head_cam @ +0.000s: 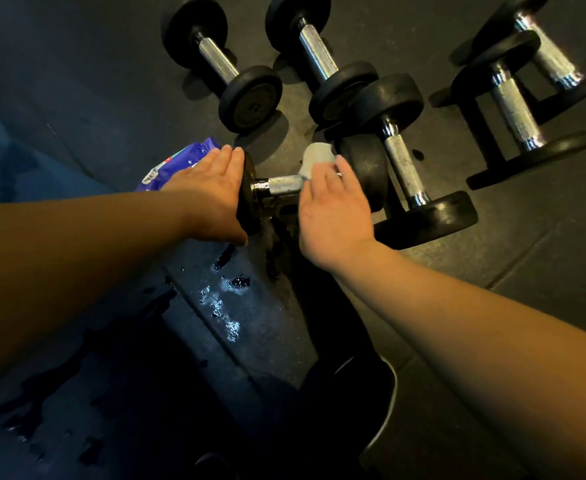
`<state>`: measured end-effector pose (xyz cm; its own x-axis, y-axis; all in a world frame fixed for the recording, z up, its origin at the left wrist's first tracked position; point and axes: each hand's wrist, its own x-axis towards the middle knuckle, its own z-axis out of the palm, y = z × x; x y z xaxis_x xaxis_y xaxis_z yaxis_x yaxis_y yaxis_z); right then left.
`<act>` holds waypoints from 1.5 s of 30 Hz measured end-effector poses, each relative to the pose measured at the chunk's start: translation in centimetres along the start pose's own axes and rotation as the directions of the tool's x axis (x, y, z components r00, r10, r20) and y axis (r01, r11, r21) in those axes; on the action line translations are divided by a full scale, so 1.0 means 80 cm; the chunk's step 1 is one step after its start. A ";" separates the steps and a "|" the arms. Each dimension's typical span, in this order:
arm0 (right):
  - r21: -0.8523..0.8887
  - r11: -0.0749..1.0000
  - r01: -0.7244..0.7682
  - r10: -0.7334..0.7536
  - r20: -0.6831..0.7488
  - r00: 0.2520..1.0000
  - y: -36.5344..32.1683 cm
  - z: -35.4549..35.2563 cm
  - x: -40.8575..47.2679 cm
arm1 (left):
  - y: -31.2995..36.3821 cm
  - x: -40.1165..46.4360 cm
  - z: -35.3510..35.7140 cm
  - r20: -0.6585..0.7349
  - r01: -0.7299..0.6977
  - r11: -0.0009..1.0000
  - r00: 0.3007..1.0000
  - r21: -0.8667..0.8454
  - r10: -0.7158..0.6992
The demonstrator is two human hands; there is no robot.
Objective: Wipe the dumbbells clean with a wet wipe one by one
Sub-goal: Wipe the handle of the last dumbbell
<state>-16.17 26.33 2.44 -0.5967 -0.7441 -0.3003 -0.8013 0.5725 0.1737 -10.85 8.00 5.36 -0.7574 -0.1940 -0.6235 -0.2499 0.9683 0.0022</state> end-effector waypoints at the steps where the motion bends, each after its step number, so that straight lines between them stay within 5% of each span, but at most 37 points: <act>1: 0.024 0.998 0.054 -0.054 -0.001 0.999 -0.010 -0.001 0.001 | 0.001 0.000 0.000 -0.004 0.002 1.000 1.000 0.000 -0.002; 4: 0.074 0.981 0.177 -0.176 -0.021 0.984 -0.032 -0.002 0.005 | 0.001 0.000 0.001 0.003 -0.003 1.000 1.000 0.014 0.003; 10: 0.083 0.996 -0.008 0.010 -0.027 1.000 0.006 0.002 0.012 | 0.000 0.000 -0.005 0.019 -0.005 1.000 1.000 -0.004 0.006; 15: 0.091 0.977 0.195 -0.191 -0.053 0.980 -0.038 -0.001 0.007 | -0.003 0.004 -0.004 0.039 -0.027 0.999 0.999 0.021 0.026; 20: 0.117 0.993 -0.004 0.007 -0.022 1.000 -0.004 -0.001 0.017 | -0.006 0.007 -0.007 0.024 -0.050 0.998 0.999 0.041 0.049; 24: 0.146 0.977 0.157 -0.151 -0.049 0.987 -0.036 -0.003 0.013 | -0.005 0.012 -0.006 0.040 -0.044 0.998 0.998 0.039 0.043; 29: 0.076 0.983 0.169 -0.161 -0.096 0.982 -0.019 0.006 0.015 | -0.006 0.011 -0.004 0.041 -0.069 0.995 0.997 0.074 0.066; 35: -0.131 0.976 0.174 -0.160 0.111 0.981 0.038 -0.001 -0.011 | -0.008 0.008 0.000 0.012 -0.083 0.993 0.997 0.083 0.082; 45: 0.076 0.949 0.306 -0.313 0.107 0.944 0.057 -0.026 0.004 | -0.011 0.010 -0.008 0.084 -0.053 0.998 0.995 0.021 0.051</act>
<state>-20.09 27.94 5.09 -0.3079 -0.8448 -0.4377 -0.9399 0.3415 0.0021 -11.57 6.88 5.36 -0.7158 -0.1307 -0.6860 -0.1966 0.9803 0.0184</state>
